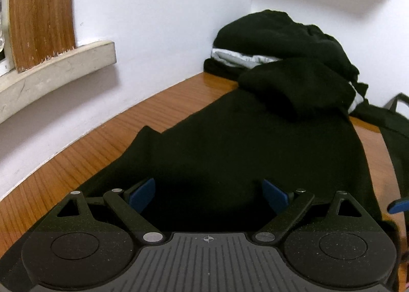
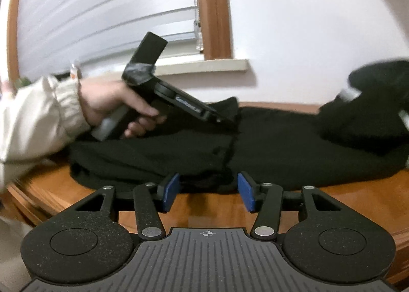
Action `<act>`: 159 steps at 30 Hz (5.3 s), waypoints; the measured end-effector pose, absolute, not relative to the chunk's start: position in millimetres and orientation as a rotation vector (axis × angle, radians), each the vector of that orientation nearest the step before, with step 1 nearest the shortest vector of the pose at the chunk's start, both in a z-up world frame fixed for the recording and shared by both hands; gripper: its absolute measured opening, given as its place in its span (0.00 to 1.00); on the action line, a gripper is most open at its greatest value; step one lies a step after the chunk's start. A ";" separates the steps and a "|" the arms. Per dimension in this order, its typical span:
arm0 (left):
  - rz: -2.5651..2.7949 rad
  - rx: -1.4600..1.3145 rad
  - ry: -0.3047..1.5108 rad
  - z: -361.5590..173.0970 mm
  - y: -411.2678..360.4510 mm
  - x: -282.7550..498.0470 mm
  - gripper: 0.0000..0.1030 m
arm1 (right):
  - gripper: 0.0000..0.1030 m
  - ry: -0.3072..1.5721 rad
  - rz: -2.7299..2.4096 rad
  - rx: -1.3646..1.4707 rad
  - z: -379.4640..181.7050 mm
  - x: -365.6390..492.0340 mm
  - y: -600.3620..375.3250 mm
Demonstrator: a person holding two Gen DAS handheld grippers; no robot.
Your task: Fold clothes
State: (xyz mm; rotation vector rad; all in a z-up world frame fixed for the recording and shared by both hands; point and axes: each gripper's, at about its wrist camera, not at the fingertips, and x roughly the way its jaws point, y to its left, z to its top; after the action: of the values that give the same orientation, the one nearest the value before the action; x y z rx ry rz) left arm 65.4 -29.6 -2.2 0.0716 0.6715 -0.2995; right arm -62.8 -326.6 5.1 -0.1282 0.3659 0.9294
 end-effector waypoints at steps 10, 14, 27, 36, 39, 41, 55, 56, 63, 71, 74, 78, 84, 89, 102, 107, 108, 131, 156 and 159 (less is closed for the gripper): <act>-0.249 0.147 0.669 -3.1 -41.9 77.2 0.80 | 0.34 0.247 0.917 -0.449 4.1 -75.6 -301.3; -0.252 0.123 0.666 -4.8 -39.0 77.3 0.80 | 0.34 0.228 0.914 -0.501 0.9 -76.5 -294.3; -0.197 0.112 0.671 -3.0 -33.8 79.2 0.81 | 0.02 0.257 0.908 -0.523 13.4 -107.6 -308.5; -0.195 0.115 0.672 -2.7 -34.0 79.5 0.82 | 0.03 0.261 0.897 -0.513 22.8 -111.7 -315.7; -0.194 0.119 0.672 -2.6 -34.1 79.3 0.82 | 0.07 0.216 0.906 -0.513 24.4 -112.2 -308.8; -0.194 0.123 0.671 -2.4 -34.6 78.7 0.83 | 0.14 0.195 0.926 -0.515 24.6 -110.4 -297.6; -0.192 0.125 0.674 -2.0 -34.9 79.5 0.86 | 0.03 0.340 1.037 -0.443 14.9 -98.8 -294.2; -0.187 0.130 0.672 -1.6 -35.2 78.5 0.86 | 0.03 0.334 1.032 -0.443 17.1 -99.1 -294.2; -0.161 0.136 0.643 28.4 -12.8 21.6 0.87 | 0.07 0.283 1.028 -0.441 23.1 -101.4 -278.9; -0.107 0.163 0.587 42.4 16.5 -101.4 0.53 | 0.28 0.284 0.975 -0.235 17.2 -82.0 -262.4; -0.090 0.173 0.559 38.5 16.3 -139.1 0.46 | 0.28 0.307 0.938 -0.191 10.6 -72.3 -255.1; -0.131 0.138 0.526 35.1 8.8 -177.5 0.54 | 0.29 0.360 0.898 -0.196 -2.2 -61.1 -246.4; -0.167 0.142 0.509 28.6 -8.5 -199.7 0.56 | 0.29 0.402 0.921 -0.128 -6.2 -50.7 -251.2; -0.179 0.129 0.517 19.9 -11.8 -202.7 0.56 | 0.29 0.400 0.923 -0.133 -5.4 -51.5 -250.8; -0.226 0.113 0.491 15.4 -15.0 -214.0 0.05 | 0.29 0.388 0.933 -0.110 -8.7 -48.6 -252.1; -0.249 0.136 0.488 24.2 -18.6 -231.2 0.00 | 0.30 0.382 0.883 -0.161 -2.2 -52.9 -250.1; -0.257 0.122 0.492 24.5 -17.7 -233.6 0.00 | 0.30 0.374 0.866 -0.177 -1.6 -54.3 -250.0; -0.087 0.057 0.453 35.8 33.8 -176.6 0.54 | 0.36 0.364 1.024 -0.216 22.7 -79.3 -274.7; -0.030 -0.108 0.574 8.8 90.3 -116.9 0.75 | 0.43 0.349 0.938 -0.088 -23.4 -41.7 -277.1; -0.031 -0.090 0.584 9.0 87.0 -115.6 0.77 | 0.44 0.327 0.927 -0.076 -26.8 -42.7 -275.9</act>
State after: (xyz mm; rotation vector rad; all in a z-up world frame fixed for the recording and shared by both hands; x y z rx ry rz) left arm -115.6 87.0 9.0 -0.0901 0.5839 -0.0309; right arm -42.7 -275.9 -26.8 -0.0764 0.3273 0.9269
